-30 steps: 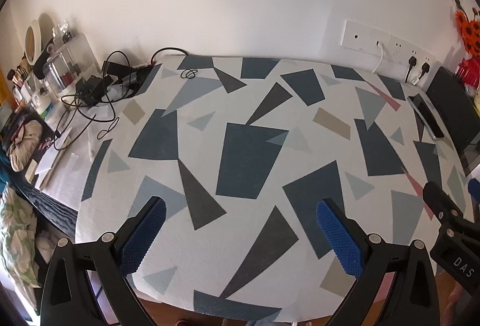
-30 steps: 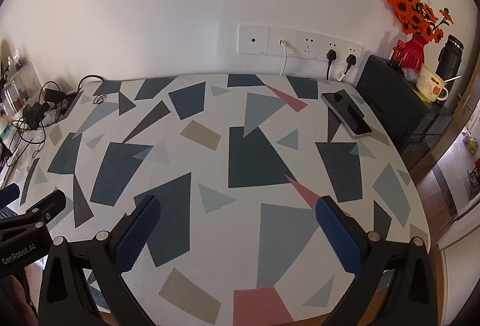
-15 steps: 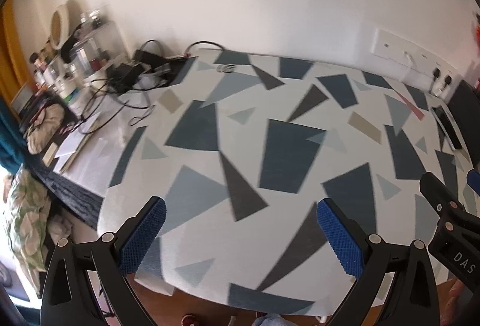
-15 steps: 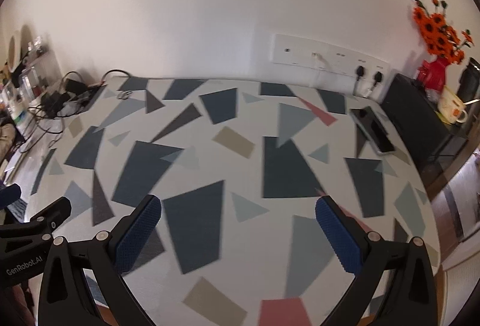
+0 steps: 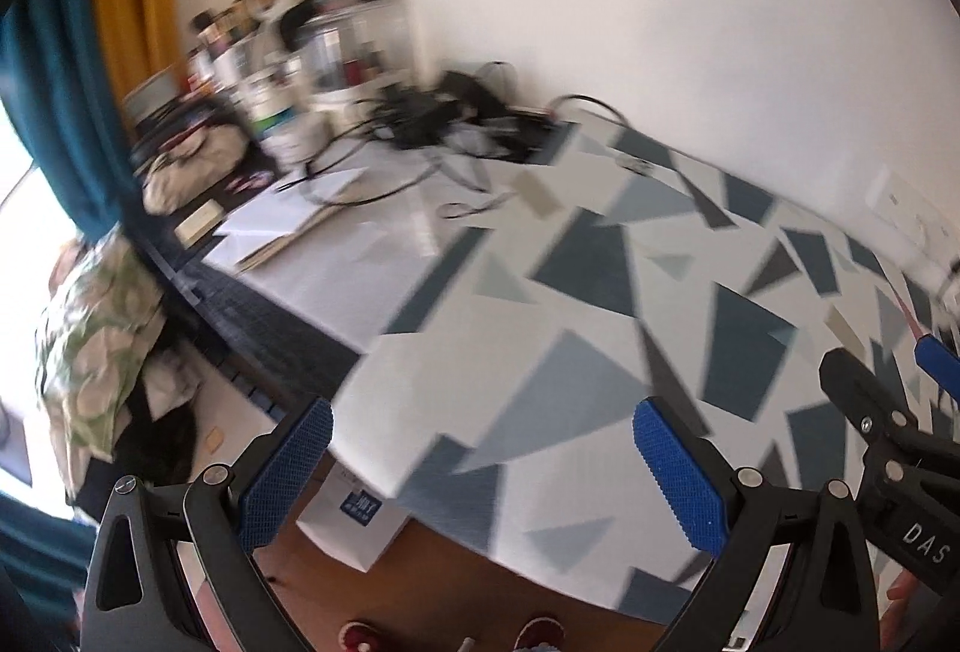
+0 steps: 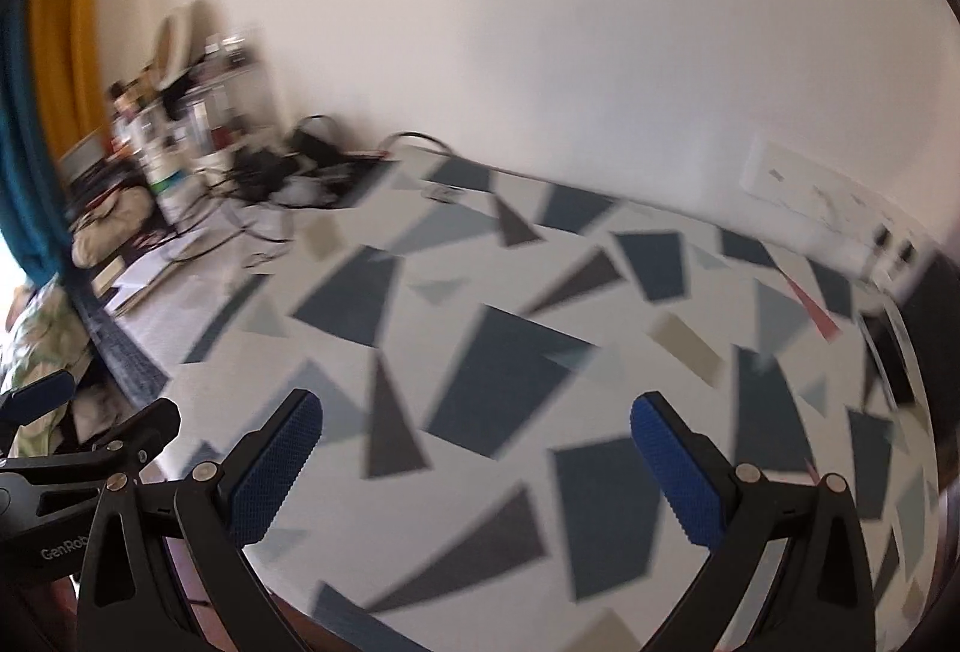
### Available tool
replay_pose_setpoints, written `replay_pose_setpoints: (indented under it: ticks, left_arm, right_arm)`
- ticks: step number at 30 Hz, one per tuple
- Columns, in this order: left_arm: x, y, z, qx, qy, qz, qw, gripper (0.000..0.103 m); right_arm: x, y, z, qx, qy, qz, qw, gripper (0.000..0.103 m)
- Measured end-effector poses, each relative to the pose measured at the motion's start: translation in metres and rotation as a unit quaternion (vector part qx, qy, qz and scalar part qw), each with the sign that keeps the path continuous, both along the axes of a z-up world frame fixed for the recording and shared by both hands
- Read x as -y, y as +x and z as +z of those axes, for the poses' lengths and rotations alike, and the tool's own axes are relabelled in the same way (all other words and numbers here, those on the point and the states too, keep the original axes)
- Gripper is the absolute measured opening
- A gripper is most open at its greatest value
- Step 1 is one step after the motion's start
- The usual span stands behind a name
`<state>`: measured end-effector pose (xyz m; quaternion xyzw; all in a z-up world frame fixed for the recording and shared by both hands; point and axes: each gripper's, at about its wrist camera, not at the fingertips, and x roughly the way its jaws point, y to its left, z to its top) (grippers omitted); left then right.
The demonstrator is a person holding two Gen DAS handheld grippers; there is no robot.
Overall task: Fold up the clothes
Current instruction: 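Turn both grippers toward the clothes pile on the chair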
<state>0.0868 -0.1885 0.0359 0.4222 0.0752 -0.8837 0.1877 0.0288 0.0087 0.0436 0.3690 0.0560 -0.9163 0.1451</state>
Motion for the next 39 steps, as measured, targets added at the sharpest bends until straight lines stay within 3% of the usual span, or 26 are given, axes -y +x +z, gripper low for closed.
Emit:
replay_pose_setpoints:
  ticks: [7, 12, 18, 22, 25, 32, 35, 39]
  left_arm:
    - [0.099, 0.045, -0.006, -0.022, 0.015, 0.077, 0.9967, 0.101]
    - [0.191, 0.09, -0.009, -0.038, 0.038, 0.127, 0.9905, 0.101]
    - [0.284, 0.164, 0.003, -0.063, 0.004, 0.164, 0.9845, 0.101]
    - [0.343, 0.209, 0.003, -0.054, -0.005, 0.2, 0.9783, 0.101]
    - [0.381, 0.24, -0.002, -0.041, 0.003, 0.234, 0.9712, 0.101]
    - [0.449, 0.307, -0.022, 0.002, 0.04, 0.31, 0.95, 0.101]
    - [0.474, 0.334, -0.036, 0.012, 0.061, 0.341, 0.9378, 0.101]
    - [0.497, 0.371, -0.047, 0.01, 0.048, 0.395, 0.9174, 0.101]
  right_arm:
    - [0.103, 0.009, 0.0, -0.002, 0.031, 0.083, 0.996, 0.103]
    - [0.202, 0.036, 0.001, -0.004, 0.038, 0.157, 0.987, 0.103]
    - [0.32, 0.089, 0.001, -0.012, 0.036, 0.233, 0.972, 0.102]
    - [0.379, 0.127, -0.002, -0.008, 0.014, 0.267, 0.964, 0.102]
    - [0.424, 0.156, -0.006, 0.002, 0.004, 0.3, 0.954, 0.102]
    - [0.511, 0.201, -0.012, 0.0, 0.031, 0.358, 0.933, 0.102]
    - [0.543, 0.208, -0.023, 0.022, 0.039, 0.371, 0.927, 0.102]
    - [0.577, 0.213, -0.043, 0.054, 0.057, 0.387, 0.919, 0.098]
